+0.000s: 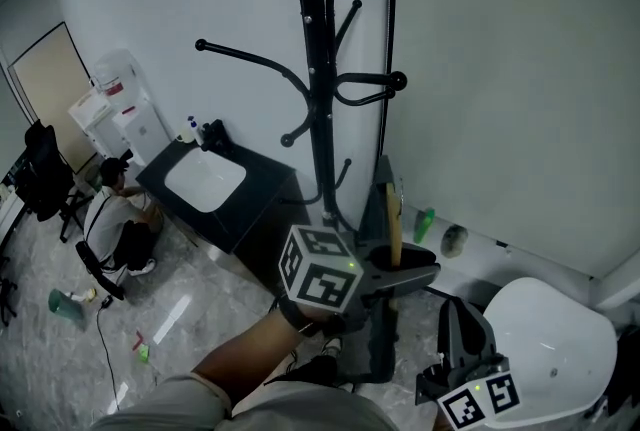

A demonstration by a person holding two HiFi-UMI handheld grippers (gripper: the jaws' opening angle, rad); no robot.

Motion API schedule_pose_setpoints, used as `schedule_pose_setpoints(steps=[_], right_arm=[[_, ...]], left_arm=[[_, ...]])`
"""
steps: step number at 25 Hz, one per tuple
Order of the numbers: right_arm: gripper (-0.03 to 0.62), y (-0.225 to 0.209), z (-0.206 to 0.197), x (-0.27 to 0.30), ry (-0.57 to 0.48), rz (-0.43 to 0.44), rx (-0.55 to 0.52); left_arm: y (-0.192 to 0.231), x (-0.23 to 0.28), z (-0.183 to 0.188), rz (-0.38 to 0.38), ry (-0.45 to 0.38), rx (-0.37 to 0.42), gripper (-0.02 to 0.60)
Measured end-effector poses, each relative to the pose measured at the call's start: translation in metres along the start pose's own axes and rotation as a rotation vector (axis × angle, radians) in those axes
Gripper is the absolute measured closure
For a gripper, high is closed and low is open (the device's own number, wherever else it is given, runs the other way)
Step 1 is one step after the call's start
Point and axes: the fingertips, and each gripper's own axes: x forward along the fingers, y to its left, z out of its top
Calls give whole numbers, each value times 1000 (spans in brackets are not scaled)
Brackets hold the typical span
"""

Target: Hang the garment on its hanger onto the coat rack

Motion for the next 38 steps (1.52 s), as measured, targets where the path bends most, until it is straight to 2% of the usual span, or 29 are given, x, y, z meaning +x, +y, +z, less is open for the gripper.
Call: schedule_pose_setpoints(steps=[8,19,26,38], right_arm=[[579,-22,15,56,-21,-11,-18],[579,-50,6,119,23,1,-4],[579,-56,4,134,43,12,4],[579,-61,-3,152,59,34,8]], left_arm=[[64,3,37,47,-22,-1,500],[150,-7,71,95,-96,-88,502],[177,-13,87,123,-138,-134,502],[218,-14,93,145,-165,-207,505]])
